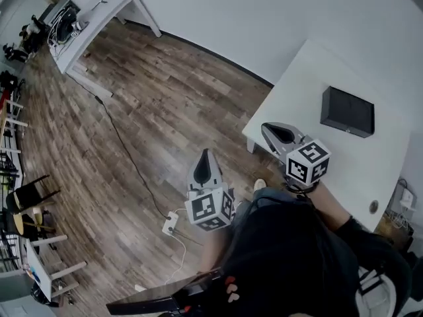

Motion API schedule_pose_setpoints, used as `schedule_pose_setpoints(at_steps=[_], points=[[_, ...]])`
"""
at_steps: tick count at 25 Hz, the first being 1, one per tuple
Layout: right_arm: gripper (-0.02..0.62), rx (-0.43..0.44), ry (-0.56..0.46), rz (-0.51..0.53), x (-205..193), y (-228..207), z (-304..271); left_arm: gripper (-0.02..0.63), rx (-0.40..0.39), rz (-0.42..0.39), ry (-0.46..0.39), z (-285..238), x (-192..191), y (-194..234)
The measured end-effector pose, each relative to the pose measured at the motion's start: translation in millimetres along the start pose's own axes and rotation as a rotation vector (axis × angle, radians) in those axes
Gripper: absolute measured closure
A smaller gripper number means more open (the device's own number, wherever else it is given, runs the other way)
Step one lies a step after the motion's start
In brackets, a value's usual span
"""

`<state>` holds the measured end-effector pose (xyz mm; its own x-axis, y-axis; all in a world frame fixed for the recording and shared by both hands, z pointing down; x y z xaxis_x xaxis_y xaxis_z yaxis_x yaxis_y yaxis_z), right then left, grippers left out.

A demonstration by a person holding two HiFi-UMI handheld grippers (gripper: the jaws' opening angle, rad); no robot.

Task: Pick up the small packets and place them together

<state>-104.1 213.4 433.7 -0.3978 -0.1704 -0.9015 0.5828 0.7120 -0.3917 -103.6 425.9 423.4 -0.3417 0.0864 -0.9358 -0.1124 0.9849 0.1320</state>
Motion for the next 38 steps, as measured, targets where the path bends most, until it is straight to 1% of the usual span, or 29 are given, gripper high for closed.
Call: schedule_pose_setpoints(at_steps=[3, 6, 13, 17, 19, 21, 24, 27, 31, 34, 38], points=[[0.595, -0.108, -0.046, -0.016, 3, -31, 36, 0.607, -0.111, -0.035, 0.011, -24, 1, -45], [0.595, -0.235, -0.087, -0.04, 3, -58, 77, 0.607, -0.231, -0.073, 0.031, -46, 0, -93], [0.594, -0.538, -0.179, -0.104, -8, -97, 181, 0.607, -0.515, -0.17, 0.084, -73, -13, -207], [0.594, -0.718, -0.236, -0.165, -16, -111, 234, 0.607, -0.685, -0.232, 0.115, -85, -15, -268], [0.594, -0.805, -0.26, -0.189, -20, -117, 255, 0.607, -0.757, -0.255, 0.131, -94, -15, -293], [0.594, -0.875, -0.281, -0.212, -23, -123, 269, 0.607, -0.814, -0.268, 0.155, -104, -17, -316], [0.594, -0.964, -0.288, -0.233, -28, -129, 288, 0.607, -0.908, -0.3, 0.181, -110, -21, -352], [0.594, -1.043, -0.295, -0.26, -36, -136, 306, 0.607, -1.009, -0.347, 0.194, -107, -28, -383], [0.593, -1.11, -0.283, -0.294, -47, -143, 316, 0.607, -1.094, -0.404, 0.238, -108, -42, -404], [0.591, -1.134, -0.257, -0.32, -54, -152, 321, 0.607, -1.134, -0.438, 0.268, -112, -52, -417], [0.58, -1.118, -0.205, -0.345, -64, -168, 324, 0.607, -1.15, -0.479, 0.316, -115, -72, -431]])
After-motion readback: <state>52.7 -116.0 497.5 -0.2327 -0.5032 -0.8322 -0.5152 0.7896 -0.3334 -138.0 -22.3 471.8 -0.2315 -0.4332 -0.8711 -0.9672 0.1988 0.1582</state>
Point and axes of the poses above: the fingertips, and each gripper's own axes: z backward along the fingers, y to its left, x out of its top, the point moved 5 cm from there along z, backward along the fingers, and after that the axes turned 15 degrees about x, right-handed, at the moved point
